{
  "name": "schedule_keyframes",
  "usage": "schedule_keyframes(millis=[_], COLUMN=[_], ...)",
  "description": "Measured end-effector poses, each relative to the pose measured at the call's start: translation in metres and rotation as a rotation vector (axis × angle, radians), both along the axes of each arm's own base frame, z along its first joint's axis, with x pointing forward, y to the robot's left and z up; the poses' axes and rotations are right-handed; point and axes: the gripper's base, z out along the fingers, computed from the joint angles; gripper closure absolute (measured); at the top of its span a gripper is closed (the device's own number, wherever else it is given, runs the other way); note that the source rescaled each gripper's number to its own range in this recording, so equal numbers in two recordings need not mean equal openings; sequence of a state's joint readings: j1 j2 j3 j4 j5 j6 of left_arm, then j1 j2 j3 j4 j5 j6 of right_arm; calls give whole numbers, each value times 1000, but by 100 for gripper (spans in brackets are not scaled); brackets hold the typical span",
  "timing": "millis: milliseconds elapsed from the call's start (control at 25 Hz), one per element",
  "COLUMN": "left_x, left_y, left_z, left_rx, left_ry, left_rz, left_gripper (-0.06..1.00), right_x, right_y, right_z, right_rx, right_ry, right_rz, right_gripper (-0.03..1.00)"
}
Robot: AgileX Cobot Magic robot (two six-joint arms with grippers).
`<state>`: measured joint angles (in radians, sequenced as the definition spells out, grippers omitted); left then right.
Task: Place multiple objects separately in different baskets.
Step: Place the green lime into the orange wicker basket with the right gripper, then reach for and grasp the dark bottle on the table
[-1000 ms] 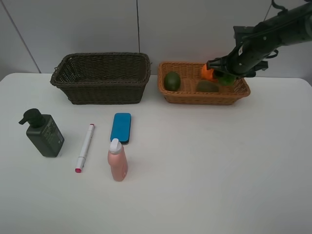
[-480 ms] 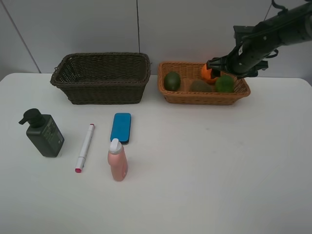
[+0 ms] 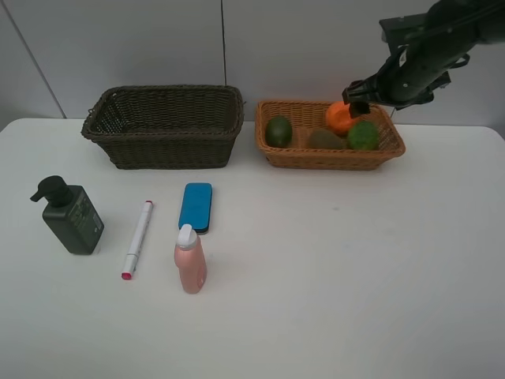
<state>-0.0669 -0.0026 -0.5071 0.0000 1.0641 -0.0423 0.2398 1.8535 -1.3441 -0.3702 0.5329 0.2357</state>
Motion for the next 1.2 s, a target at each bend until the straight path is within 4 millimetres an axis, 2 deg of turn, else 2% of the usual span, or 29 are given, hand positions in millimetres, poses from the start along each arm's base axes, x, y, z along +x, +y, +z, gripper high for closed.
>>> schedule_keyframes(millis=[160, 440, 600, 800, 1200], left_x=[0, 0, 0, 0, 0], left_y=[0, 0, 0, 0, 0], left_z=[0, 0, 0, 0, 0], left_rx=[0, 0, 0, 0, 0], left_ry=[0, 0, 0, 0, 0], left_rz=[0, 0, 0, 0, 0], left_gripper=[-6, -6, -6, -6, -6], right_x=[-26, -78, -107, -154, -261], right_y=[5, 4, -2, -16, -47], right_z=[31, 75, 95, 103, 99], right_rx=[-93, 11, 14, 2, 21], right_ry=[66, 225, 266, 252, 146], right_rz=[107, 103, 138, 153, 154], right_gripper=[-3, -3, -3, -3, -3])
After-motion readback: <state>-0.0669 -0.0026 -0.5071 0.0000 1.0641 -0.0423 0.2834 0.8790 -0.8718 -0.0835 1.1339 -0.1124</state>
